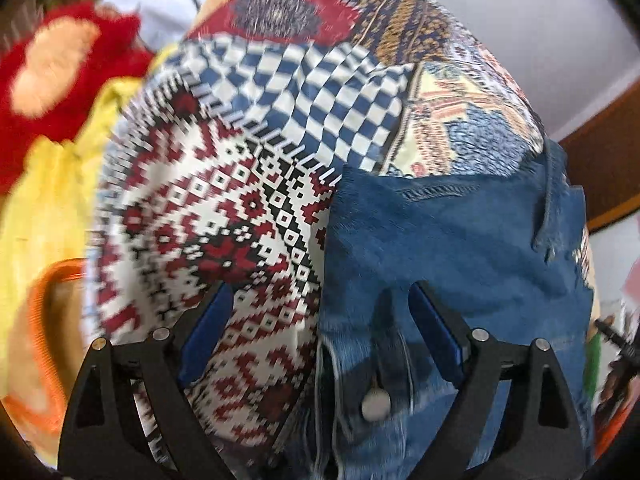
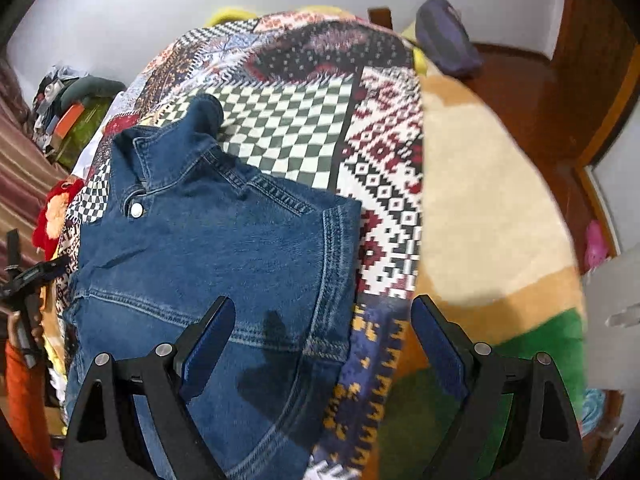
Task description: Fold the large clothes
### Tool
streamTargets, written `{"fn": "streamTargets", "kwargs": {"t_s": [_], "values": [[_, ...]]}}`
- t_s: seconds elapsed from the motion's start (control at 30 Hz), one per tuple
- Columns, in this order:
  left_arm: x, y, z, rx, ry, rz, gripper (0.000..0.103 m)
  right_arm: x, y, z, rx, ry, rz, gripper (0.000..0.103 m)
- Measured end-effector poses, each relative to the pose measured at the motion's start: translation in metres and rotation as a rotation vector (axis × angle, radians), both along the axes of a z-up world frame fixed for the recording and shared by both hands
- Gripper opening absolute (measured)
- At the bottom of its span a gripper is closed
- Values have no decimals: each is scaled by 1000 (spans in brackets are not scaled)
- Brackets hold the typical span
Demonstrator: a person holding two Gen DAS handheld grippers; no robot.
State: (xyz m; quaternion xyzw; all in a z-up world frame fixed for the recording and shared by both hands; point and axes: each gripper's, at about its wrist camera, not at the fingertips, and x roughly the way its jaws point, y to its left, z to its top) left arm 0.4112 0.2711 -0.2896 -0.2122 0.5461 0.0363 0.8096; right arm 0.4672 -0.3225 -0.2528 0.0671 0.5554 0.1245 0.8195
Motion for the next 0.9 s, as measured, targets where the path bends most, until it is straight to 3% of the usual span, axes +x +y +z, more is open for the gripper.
{"fn": "streamTargets", "kwargs": {"t_s": [0.2, 0.3, 0.37, 0.4, 0.47, 0.53, 0.6, 0.67, 0.73, 0.9], "values": [[21, -8, -20, -100, -21, -59, 88, 19, 5, -17, 14, 16, 4, 88], [32, -16, -24, -109, -37, -89, 73, 27, 8, -22, 35, 10, 2, 84], [41, -11, -30, -184, -33, -66, 53, 31, 10, -23, 47, 12, 16, 72], [45, -6, -36, -235, -20, -30, 49, 32, 12, -24, 66, 16, 25, 56], [48, 1, -40, -271, -27, 14, 29, 33, 13, -25, 65, 15, 14, 45], [49, 5, -39, -297, -44, 34, 21, 34, 14, -23, 62, -7, 12, 22], [48, 2, -30, -262, -60, 38, 14, 37, 16, -20, 71, -18, 18, 16], [48, -5, -15, -175, -77, 19, 11, 43, 21, -15, 48, -41, 34, 15], [44, -11, 8, -71, -115, -6, 10, 53, 30, -6, 18, -66, 54, 14], [41, -2, 51, 46, -187, -9, 10, 87, 61, 26, -26, -155, 125, 14]]}}
